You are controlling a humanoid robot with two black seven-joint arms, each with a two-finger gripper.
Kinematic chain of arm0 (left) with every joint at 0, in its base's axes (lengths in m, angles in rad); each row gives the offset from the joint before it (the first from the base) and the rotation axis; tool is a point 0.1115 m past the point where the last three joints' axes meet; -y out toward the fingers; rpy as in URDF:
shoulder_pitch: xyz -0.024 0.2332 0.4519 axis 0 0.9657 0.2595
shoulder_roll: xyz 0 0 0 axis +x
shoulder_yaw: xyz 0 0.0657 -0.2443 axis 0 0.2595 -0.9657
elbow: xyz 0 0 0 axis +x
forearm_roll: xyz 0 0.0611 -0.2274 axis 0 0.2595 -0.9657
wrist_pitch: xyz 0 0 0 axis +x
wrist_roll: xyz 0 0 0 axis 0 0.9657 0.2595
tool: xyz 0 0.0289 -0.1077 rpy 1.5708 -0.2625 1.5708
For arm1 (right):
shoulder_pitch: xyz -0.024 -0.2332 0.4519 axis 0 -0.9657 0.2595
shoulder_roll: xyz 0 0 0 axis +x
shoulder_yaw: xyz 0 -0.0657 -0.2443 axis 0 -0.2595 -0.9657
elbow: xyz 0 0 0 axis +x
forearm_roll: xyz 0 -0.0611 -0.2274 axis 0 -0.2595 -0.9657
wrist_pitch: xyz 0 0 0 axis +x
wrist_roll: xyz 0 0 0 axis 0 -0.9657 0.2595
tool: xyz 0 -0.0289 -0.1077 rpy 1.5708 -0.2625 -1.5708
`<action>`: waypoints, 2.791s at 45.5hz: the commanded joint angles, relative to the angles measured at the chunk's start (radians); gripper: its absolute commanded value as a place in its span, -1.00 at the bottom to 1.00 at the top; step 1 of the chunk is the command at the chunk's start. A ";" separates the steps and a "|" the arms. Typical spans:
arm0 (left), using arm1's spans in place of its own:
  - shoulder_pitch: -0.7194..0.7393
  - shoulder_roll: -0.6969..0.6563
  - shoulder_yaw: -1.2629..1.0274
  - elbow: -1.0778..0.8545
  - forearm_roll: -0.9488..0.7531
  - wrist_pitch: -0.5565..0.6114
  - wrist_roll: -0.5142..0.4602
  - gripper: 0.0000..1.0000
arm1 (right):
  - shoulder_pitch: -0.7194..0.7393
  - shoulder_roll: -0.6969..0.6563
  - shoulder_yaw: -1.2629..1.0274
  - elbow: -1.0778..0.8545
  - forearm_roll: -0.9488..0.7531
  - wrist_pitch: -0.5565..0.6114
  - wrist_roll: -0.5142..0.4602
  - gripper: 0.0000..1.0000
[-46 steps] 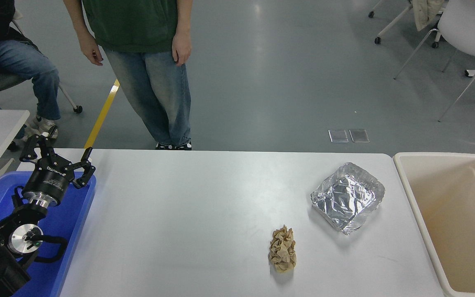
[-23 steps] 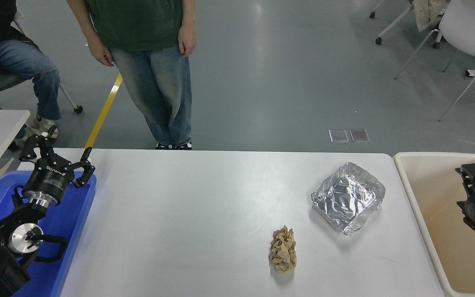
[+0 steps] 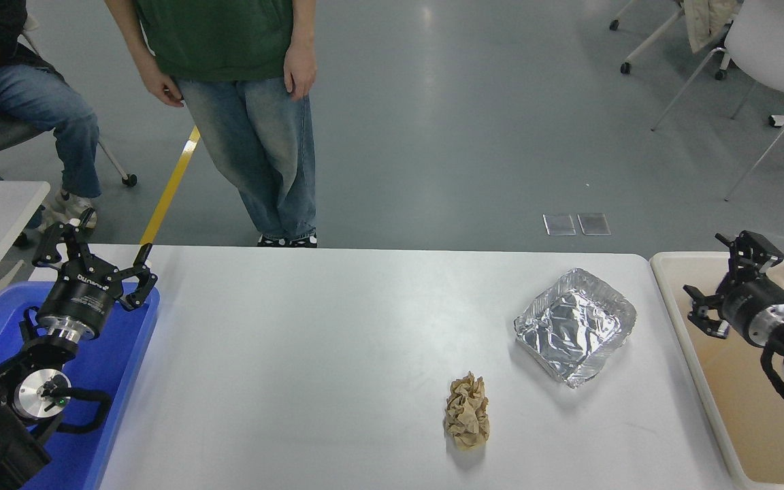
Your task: Clean the table surface
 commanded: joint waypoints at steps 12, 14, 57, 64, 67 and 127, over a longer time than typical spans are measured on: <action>-0.001 0.000 0.000 0.000 0.000 -0.003 0.001 1.00 | -0.103 0.155 0.085 0.162 -0.216 -0.019 0.137 1.00; -0.001 0.000 0.000 0.000 0.000 -0.003 0.001 1.00 | -0.092 0.178 0.087 0.133 -0.236 -0.047 0.137 1.00; -0.001 0.000 0.000 0.000 0.000 -0.005 0.001 1.00 | -0.026 0.223 0.117 0.047 -0.245 -0.139 0.138 1.00; -0.001 0.000 0.000 0.000 0.000 -0.006 0.001 1.00 | -0.037 0.234 0.120 0.056 -0.246 -0.207 0.157 1.00; -0.001 0.000 0.000 0.000 0.000 -0.006 0.001 1.00 | -0.037 0.240 0.122 0.055 -0.246 -0.225 0.167 1.00; -0.001 0.000 0.000 0.000 0.000 -0.005 0.001 1.00 | -0.031 0.266 0.176 0.067 -0.193 -0.293 0.118 1.00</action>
